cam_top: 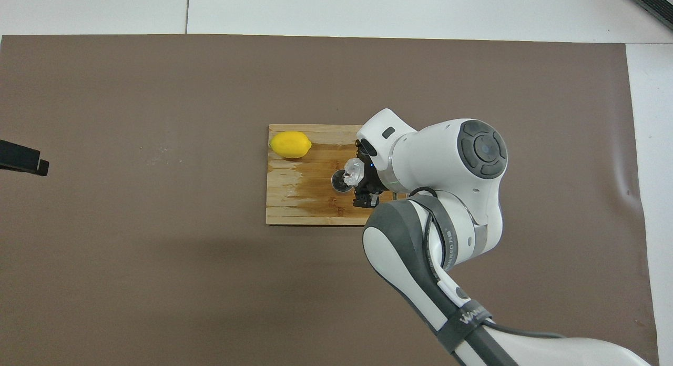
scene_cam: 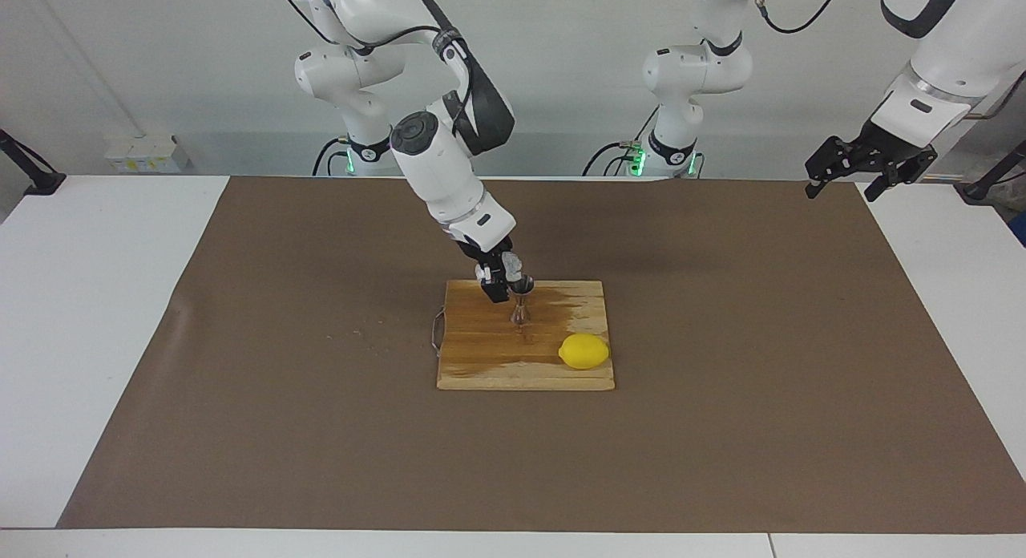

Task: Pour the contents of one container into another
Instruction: 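Tilt the white container over the metal cup with the right gripper, then set the white container back beside the board and open the right gripper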

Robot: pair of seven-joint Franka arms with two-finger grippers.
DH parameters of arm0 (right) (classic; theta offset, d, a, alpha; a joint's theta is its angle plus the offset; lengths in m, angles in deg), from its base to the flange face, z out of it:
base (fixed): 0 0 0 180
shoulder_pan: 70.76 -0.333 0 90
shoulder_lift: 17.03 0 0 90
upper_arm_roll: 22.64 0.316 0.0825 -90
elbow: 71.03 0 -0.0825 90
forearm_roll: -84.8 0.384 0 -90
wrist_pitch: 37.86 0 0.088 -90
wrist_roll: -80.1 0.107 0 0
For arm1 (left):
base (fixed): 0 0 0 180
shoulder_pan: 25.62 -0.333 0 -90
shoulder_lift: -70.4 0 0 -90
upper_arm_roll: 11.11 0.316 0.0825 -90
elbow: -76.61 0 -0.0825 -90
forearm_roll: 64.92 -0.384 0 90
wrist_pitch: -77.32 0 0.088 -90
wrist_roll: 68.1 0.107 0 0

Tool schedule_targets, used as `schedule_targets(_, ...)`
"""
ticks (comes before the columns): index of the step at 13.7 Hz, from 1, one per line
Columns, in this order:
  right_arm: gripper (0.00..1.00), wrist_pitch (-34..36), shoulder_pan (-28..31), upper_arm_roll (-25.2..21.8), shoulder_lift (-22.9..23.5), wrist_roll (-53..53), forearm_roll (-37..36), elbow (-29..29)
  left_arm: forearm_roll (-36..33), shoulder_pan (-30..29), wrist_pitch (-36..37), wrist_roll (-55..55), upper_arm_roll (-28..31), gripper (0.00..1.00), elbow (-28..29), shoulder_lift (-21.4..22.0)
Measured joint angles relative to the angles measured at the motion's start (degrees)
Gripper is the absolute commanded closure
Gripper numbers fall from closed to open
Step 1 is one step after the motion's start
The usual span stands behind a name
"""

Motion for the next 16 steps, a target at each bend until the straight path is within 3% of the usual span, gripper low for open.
schedule_targets(11,0.96,-1.7,0.0,0.0,-0.4,-0.8,0.3,0.7,0.0,0.0,0.0,0.0,0.0,0.0,0.0,0.0)
schedule_targets(16,0.97,-4.7,1.5,-0.1,-2.6,-18.9,19.7,5.5,0.0,0.0,0.0,0.0,0.0,0.0,0.0,0.0)
